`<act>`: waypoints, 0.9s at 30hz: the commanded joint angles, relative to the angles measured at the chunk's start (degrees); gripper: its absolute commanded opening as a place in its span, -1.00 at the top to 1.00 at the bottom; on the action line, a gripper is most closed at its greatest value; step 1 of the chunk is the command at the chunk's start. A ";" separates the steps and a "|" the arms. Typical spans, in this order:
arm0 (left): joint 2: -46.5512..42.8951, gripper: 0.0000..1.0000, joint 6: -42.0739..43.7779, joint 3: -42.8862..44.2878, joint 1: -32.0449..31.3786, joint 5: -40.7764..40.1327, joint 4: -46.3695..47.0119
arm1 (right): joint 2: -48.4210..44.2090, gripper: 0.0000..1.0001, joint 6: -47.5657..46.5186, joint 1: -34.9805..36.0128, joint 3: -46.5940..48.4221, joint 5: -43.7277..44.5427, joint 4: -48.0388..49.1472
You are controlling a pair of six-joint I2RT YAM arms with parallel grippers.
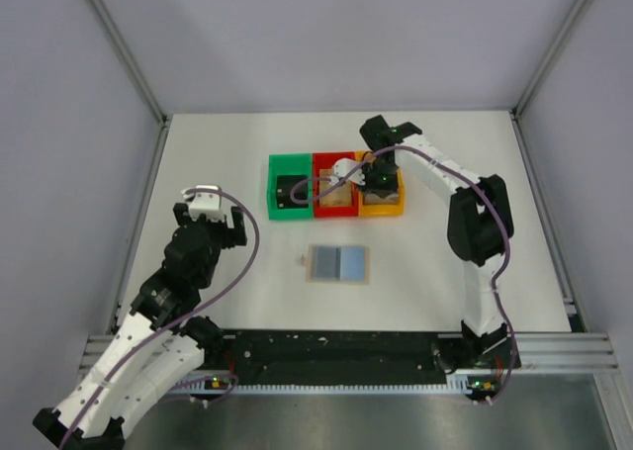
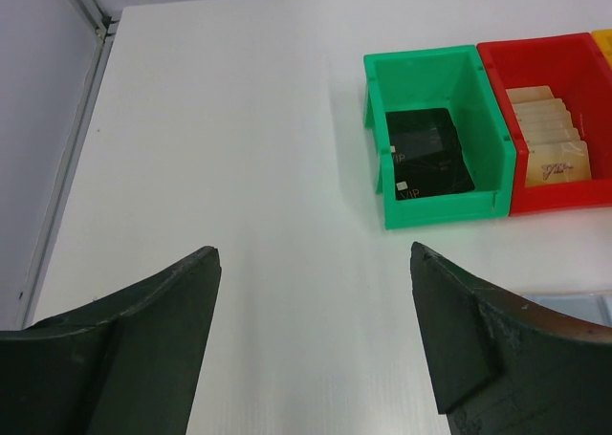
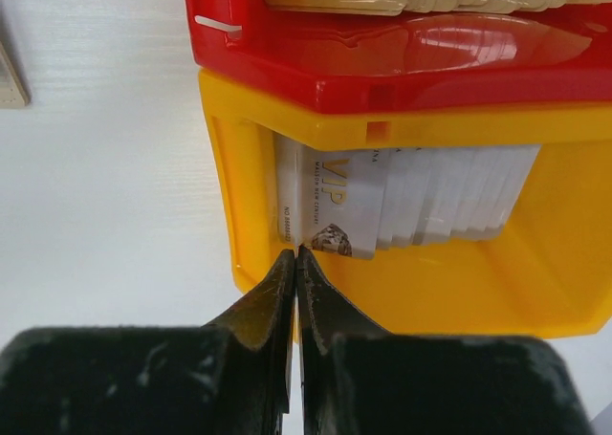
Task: Take the credit cards out of the card holder
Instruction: Place the credit card in the storage box.
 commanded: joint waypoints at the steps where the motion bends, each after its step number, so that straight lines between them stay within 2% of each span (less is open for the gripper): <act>1: 0.41 -0.68 0.69 -0.16 0.48 0.30 3.04 | 1.12 1.00 -2.26 -0.52 2.27 -3.17 -1.29; 3: 0.50 -0.68 0.78 -0.25 0.57 0.48 3.05 | 1.65 1.00 -2.43 -0.52 2.62 -3.08 -1.38; 4: 0.68 -0.68 0.78 -0.34 0.57 0.65 3.04 | 1.91 0.93 -2.26 -0.61 2.80 -2.91 -1.29; 12: 1.38 -0.67 0.69 -0.16 0.84 1.71 3.04 | 1.48 0.18 2.66 -1.14 6.05 -0.45 3.45; 16: 1.38 -0.67 0.52 -0.08 1.01 2.23 2.96 | -0.72 0.06 5.99 -1.14 5.87 5.95 9.07; 19: 1.12 -0.67 0.34 -0.07 1.10 2.50 2.87 | -3.53 0.03 8.80 -1.31 5.70 7.20 11.71; 21: 0.86 -0.67 0.25 0.01 1.01 2.85 2.69 | -6.25 -0.03 13.71 -1.23 5.09 7.20 14.43; 23: 0.77 -0.68 -0.18 0.19 1.10 3.38 2.52 | -9.06 -0.29 20.56 -0.70 4.30 10.70 16.90; 27: 0.68 -0.68 -0.89 0.45 1.19 4.69 1.99 | -14.77 -0.34 30.94 3.95 0.35 17.31 16.91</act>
